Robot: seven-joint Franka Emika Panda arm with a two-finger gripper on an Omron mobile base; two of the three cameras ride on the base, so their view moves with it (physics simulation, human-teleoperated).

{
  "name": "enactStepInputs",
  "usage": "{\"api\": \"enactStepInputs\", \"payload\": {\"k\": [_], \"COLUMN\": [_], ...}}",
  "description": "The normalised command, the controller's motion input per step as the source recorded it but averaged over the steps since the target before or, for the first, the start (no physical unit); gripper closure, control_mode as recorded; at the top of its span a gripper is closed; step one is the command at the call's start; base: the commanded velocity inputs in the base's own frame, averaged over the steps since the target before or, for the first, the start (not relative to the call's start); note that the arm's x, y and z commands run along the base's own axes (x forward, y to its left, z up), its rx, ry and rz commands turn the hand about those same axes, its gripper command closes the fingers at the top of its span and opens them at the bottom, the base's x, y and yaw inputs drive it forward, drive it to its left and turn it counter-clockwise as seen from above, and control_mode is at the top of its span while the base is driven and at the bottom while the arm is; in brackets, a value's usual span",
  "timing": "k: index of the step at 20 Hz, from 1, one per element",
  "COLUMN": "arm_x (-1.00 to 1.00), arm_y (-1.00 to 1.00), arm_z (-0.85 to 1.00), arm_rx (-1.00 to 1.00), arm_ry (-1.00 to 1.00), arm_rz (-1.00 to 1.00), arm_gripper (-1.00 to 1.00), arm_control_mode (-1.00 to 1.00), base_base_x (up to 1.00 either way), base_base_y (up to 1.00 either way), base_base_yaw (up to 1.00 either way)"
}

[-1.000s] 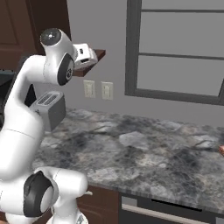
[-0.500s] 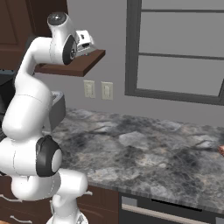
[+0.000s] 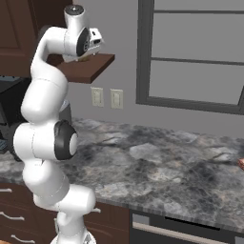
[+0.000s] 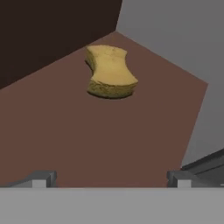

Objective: Locate and retrieve the sponge and bar soap from the cabinet. Place them next to the sink.

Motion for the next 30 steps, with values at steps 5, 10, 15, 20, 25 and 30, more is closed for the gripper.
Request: {"api": "enactStepInputs", "payload": {"k": [5, 10, 15, 20, 25, 30], "arm_x": [0.42, 0.19, 0.33, 0.65, 0.51, 0.32], "arm_y": [0.25, 0.36, 0.22, 0.03, 0.19, 0.1], "arm_z": [-0.14, -0.15, -0.16, -0.04, 0.0, -0.06], "arm_rx": [0.0, 0.0, 0.0, 0.0, 0.0, 0.0], "arm_ry": [0.0, 0.02, 0.02, 0.0, 0.05, 0.06], "arm_rz": [0.06, 0.0, 0.01, 0.01, 0.0, 0.0], "arm_gripper": [-1.0, -1.0, -1.0, -1.0, -1.0, -1.0], "arm_control_mode": [-1.0, -1.0, -1.0, -1.0, -1.0, -1.0], "base_base_x": [0.0, 0.0, 0.0, 0.0, 0.0, 0.0], "base_base_y": [0.0, 0.0, 0.0, 0.0, 0.0, 0.0], "base_base_yaw": [0.0, 0.0, 0.0, 0.0, 0.0, 0.0]}}
